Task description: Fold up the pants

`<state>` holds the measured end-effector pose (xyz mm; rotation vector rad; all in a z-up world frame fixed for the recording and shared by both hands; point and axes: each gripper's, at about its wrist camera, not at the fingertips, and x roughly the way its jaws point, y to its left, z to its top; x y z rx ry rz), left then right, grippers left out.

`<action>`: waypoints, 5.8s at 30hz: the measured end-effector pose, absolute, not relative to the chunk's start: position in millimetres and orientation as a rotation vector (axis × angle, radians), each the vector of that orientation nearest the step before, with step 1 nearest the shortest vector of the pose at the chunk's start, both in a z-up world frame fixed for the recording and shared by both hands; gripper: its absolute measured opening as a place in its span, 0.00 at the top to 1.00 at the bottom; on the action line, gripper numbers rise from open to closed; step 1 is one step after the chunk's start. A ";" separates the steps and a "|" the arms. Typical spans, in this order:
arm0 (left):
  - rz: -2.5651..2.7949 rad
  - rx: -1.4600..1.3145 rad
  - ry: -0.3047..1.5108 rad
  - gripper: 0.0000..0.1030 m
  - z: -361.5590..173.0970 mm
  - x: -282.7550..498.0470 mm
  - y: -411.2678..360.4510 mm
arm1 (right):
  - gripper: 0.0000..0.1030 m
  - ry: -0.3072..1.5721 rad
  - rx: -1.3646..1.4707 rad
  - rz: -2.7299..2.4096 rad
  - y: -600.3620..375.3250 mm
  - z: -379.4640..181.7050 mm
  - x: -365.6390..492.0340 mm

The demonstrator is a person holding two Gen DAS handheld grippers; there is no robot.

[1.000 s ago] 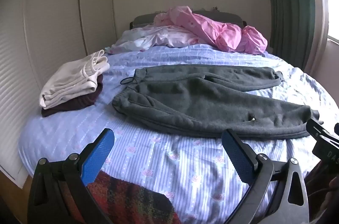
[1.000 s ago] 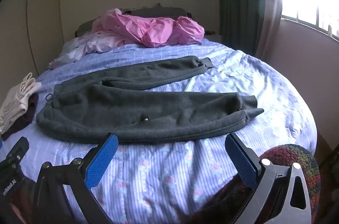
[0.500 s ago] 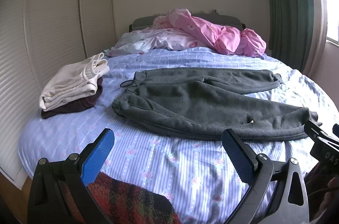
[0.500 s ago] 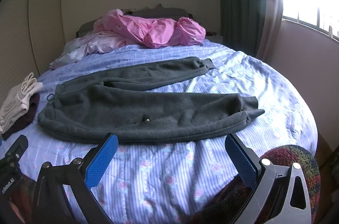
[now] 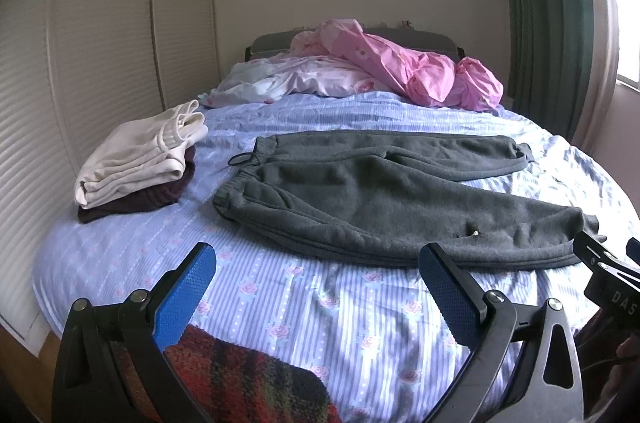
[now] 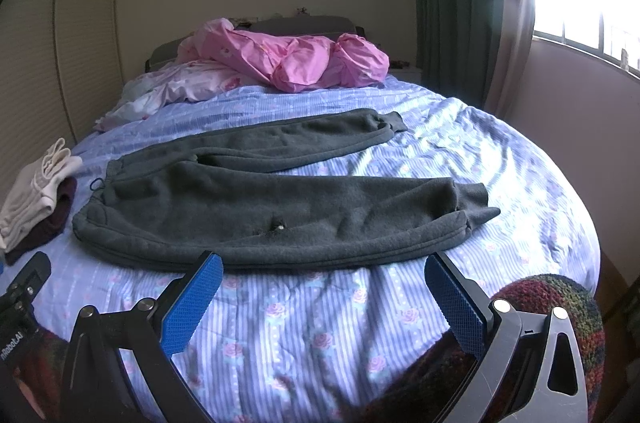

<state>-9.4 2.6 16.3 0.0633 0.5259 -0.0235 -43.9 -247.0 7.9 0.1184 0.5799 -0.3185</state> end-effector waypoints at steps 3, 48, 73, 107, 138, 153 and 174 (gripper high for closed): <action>-0.024 0.064 0.526 0.00 16.2 -9.3 2.7 | 0.01 0.579 0.119 -0.319 -247.0 7.7 -44.1; -0.025 0.057 0.525 0.00 15.4 -9.3 4.1 | 0.01 0.575 0.119 -0.319 -245.7 8.1 -46.1; -0.017 0.048 0.572 0.00 25.6 8.2 6.1 | 0.01 0.627 0.158 -0.306 -243.4 2.8 -36.4; -0.083 -0.395 1.341 0.18 -93.3 260.3 111.7 | 0.01 0.917 0.562 -0.401 -202.4 -103.6 129.6; -0.156 -0.341 1.010 0.84 -29.2 212.3 90.8 | 0.81 0.690 0.477 -0.108 -234.0 -42.7 102.1; -0.145 -0.353 0.909 0.84 32.5 222.8 81.5 | 0.82 0.632 0.426 -0.032 -233.8 28.0 98.7; -0.010 -0.213 1.006 0.84 41.5 440.2 21.7 | 0.82 0.946 0.322 -0.009 -277.8 59.0 366.2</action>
